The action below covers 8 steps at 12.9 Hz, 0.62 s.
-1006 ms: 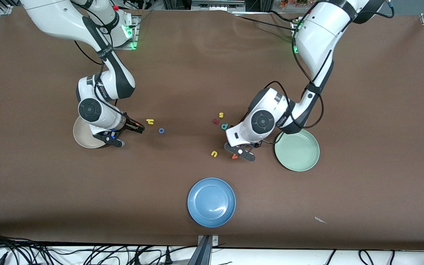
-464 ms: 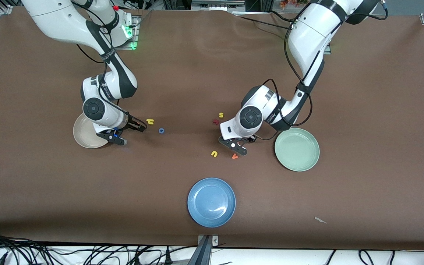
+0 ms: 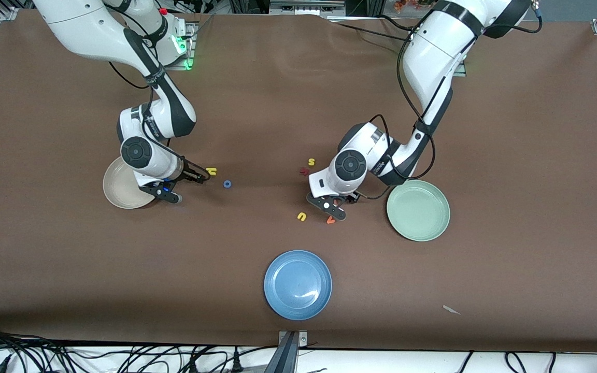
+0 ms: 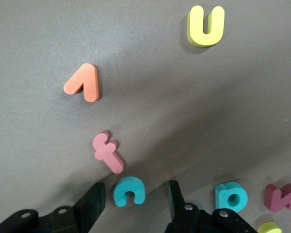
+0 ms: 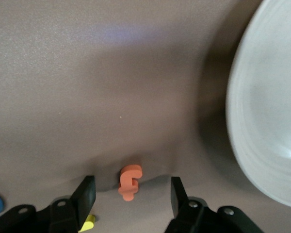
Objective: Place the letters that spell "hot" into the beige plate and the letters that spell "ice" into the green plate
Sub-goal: 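Grasp f with the right gripper while the left gripper lifts teal c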
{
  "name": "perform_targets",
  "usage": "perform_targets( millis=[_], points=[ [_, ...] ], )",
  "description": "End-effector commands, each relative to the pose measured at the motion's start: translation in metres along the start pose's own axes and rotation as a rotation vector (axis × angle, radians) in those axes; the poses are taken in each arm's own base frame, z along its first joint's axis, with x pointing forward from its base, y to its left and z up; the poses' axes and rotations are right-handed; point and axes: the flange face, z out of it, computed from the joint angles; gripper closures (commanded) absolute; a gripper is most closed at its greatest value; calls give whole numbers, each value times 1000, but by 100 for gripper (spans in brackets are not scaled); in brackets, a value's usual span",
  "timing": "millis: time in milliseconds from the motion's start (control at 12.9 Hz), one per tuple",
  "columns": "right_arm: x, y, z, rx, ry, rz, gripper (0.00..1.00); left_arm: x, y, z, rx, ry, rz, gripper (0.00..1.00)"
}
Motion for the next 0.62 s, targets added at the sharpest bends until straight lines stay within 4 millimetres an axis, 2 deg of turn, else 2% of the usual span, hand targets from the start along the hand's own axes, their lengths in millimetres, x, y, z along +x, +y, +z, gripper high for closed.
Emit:
perform_targets(
  millis=[0, 77, 232, 464, 541],
  points=[
    [-2, -1, 4, 0, 13, 6, 29, 0, -4, -1, 46, 10, 38, 84],
    [-2, -1, 4, 0, 13, 6, 29, 0, -4, -3, 47, 10, 37, 93],
    [-2, -1, 5, -1, 11, 6, 31, 0, -4, -7, 47, 9, 35, 97],
    [0, -3, 5, 11, 25, 5, 31, 0, -14, -38, 59, 0, 22, 100],
    [-1, -3, 5, 11, 25, 3, 31, -1, -25, -52, 64, -6, 7, 100]
  ],
)
